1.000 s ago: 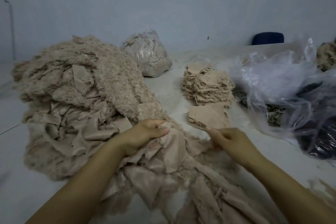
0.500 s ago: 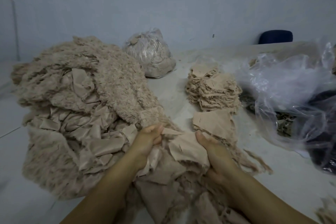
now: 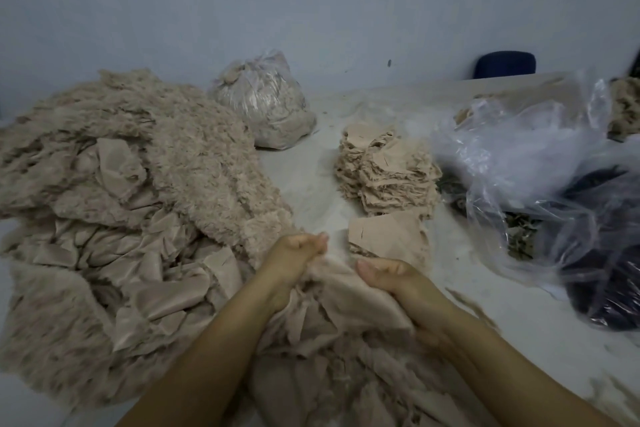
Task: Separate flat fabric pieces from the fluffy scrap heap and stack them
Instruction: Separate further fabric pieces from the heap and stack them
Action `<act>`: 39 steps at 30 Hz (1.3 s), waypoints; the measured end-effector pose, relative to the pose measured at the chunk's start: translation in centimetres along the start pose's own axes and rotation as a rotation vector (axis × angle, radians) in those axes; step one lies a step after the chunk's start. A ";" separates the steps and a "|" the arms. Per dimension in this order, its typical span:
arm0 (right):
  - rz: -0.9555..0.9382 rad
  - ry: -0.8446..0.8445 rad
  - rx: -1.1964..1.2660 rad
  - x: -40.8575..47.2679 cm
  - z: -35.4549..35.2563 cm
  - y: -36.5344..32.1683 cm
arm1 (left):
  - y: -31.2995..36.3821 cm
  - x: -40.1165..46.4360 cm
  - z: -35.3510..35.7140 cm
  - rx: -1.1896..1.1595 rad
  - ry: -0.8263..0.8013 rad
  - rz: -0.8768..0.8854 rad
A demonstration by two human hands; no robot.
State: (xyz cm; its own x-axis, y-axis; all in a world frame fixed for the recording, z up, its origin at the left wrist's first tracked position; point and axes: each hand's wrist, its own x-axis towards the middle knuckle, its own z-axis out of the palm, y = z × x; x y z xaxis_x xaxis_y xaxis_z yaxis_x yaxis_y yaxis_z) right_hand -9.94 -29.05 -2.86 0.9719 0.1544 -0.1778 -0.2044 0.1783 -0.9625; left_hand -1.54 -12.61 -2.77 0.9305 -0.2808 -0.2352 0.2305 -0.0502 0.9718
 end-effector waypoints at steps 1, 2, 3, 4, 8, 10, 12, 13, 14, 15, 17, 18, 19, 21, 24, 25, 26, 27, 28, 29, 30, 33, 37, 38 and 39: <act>0.006 -0.022 0.055 0.0 -0.4 0.0 | 0.1 0.2 -0.3 -0.018 0.032 0.002; 0.012 -0.035 0.101 0.0 -0.7 -0.1 | 0.1 0.6 -0.6 0.005 0.033 0.021; 0.019 -0.026 0.142 0.1 -0.9 0.0 | 0.0 0.8 -0.8 0.070 0.013 0.051; 0.018 -0.010 0.184 0.1 -1.1 0.0 | -0.2 1.1 -0.8 0.157 -0.007 0.097; 0.013 -0.128 0.282 -0.3 -1.7 -0.1 | -1.1 2.3 -1.6 0.623 0.132 0.324; 0.007 -0.128 0.325 -0.5 -2.3 -0.3 | -1.5 2.7 -2.4 0.720 0.194 0.395; -0.021 -0.042 0.390 -0.1 -2.7 -0.3 | -1.6 2.4 -2.2 0.817 0.093 0.401; -0.031 -0.009 0.418 0.3 -2.6 -0.4 | -1.6 2.1 -1.6 0.838 0.033 0.405; -0.042 0.013 0.438 0.8 -2.4 -0.3 | -1.4 1.7 -0.9 0.781 -0.011 0.397; -0.060 0.027 0.460 1.3 -2.1 -0.2 | -0.9 1.1 -0.2 0.622 -0.049 0.348; -0.113 0.063 0.501 2.1 -1.5 0.0 | -0.3 0.3 1.0 0.192 -0.169 0.148; -0.142 0.076 0.515 2.3 -1.3 0.0 | -0.4 0.1 1.5 0.043 -0.249 0.058; -0.160 0.076 0.524 2.4 -1.3 0.1 | -0.4 -0.2 2.0 -0.040 -0.291 0.015; -0.145 0.032 0.526 2.1 -1.6 0.0 | -0.3 -0.4 2.5 -0.184 -0.255 -0.006; -0.068 -0.017 0.476 1.6 -2.3 0.1 | 0.6 0.1 2.0 -0.387 -0.203 -0.009; -0.034 -0.010 0.453 1.5 -2.6 0.2 | 1.0 0.4 1.8 -0.404 -0.190 -0.003; 0.003 -0.009 0.433 1.5 -2.8 0.2 | 1.3 0.6 1.7 -0.402 -0.178 0.007; 0.035 -0.024 0.420 1.4 -2.9 0.1 | 1.5 0.7 1.6 -0.386 -0.177 0.018; 0.069 -0.049 0.416 1.4 -2.9 0.0 | 1.6 0.9 1.6 -0.369 -0.190 0.026; 0.101 -0.074 0.413 1.3 -3.0 -0.2 | 1.6 1.0 1.6 -0.344 -0.221 0.034; 0.124 -0.098 0.406 1.4 -3.0 -0.5 | 1.7 1.0 1.6 -0.313 -0.264 0.034; 0.083 -0.090 0.240 1.9 -2.6 -1.2 | 1.7 1.2 2.2 -0.185 -0.311 0.080; -0.082 0.218 0.240 3.2 -1.5 -0.9 | 1.1 1.0 3.7 -0.105 -0.227 0.037; -0.123 0.307 0.285 3.4 -1.5 -0.8 | 0.7 0.5 4.0 -0.051 -0.262 0.012; -0.160 0.396 0.322 3.7 -1.7 -0.9 | 0.0 0.2 4.0 0.016 -0.299 0.019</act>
State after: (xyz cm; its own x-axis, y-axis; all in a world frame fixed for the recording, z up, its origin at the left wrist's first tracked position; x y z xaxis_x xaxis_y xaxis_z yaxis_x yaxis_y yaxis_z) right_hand -6.01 -30.28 -3.03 0.9509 -0.2663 -0.1578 -0.0155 0.4684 -0.8834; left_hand -2.46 -16.54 -2.71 0.8090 -0.5513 -0.2038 0.2073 -0.0568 0.9766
